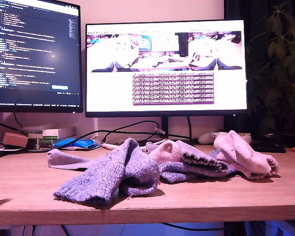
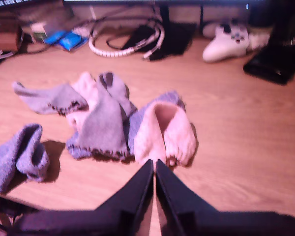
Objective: Pair up the socks based on colour and pattern, by placing them on top of one another
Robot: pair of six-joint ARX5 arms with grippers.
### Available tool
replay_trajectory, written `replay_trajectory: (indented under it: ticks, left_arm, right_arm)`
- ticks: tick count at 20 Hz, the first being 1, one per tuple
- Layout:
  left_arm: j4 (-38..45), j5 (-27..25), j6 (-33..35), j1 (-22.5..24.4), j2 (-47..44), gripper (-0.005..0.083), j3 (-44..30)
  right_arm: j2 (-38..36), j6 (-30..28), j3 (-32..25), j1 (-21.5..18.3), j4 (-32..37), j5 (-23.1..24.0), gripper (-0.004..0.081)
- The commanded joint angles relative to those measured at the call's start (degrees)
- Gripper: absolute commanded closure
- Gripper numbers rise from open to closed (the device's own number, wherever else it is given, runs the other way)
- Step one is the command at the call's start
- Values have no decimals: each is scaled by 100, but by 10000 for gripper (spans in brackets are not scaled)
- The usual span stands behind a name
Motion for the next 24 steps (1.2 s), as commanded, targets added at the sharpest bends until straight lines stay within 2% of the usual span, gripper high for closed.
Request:
replay_trajectory:
  ticks: [1, 5, 8, 10, 13, 14, 15, 16, 17, 18, 20, 21, 22, 24]
  left_arm:
    - [195, 114, -22, -11, 216, 795, -28]
    - [282, 413, 181, -31, 907, 795, 118]
    - [363, 413, 789, -57, 1480, 795, 319]
    - [612, 393, 946, -57, 1862, 795, 455]
    - [1001, 385, 1504, -52, 2557, 795, 737]
    - [1073, 382, 2197, -52, 2793, 795, 855]
    - [1147, 345, 2612, -52, 3047, 795, 986]
    - [1185, 256, 2612, -50, 3311, 794, 1137]
    - [1198, 173, 3276, -26, 3571, 761, 1292]
    - [1198, 155, 3578, 28, 3849, 690, 1462]
    - [1252, 155, 3818, 179, 4376, 497, 1805]
    - [1335, 153, 3926, 306, 4675, 439, 1996]
    - [1364, 157, 4015, 424, 4924, 412, 2188]
    - [1281, 190, 4166, 590, 5480, 411, 2640]
  right_arm:
    - [201, 13, 0, 17, 81, -35, 783]
    - [616, 7, 48, 28, 125, -358, 783]
    - [968, -11, 129, 28, 149, -481, 783]
    - [1156, -13, 166, 28, 179, -566, 783]
    - [1440, -79, 258, 61, 315, -728, 783]
    - [1521, -162, 299, 94, 339, -789, 783]
    - [1589, -177, 341, 129, 398, -798, 783]
    - [1646, -184, 374, 164, 424, -798, 783]
    - [1696, -199, 400, 203, 428, -802, 783]
    - [1735, -205, 417, 234, 428, -802, 783]
    - [1768, -210, 422, 275, 426, -802, 783]
    - [1768, -249, 422, 291, 426, -809, 783]
    - [1770, -332, 422, 299, 426, -824, 783]
    - [1770, -352, 422, 299, 424, -833, 783]
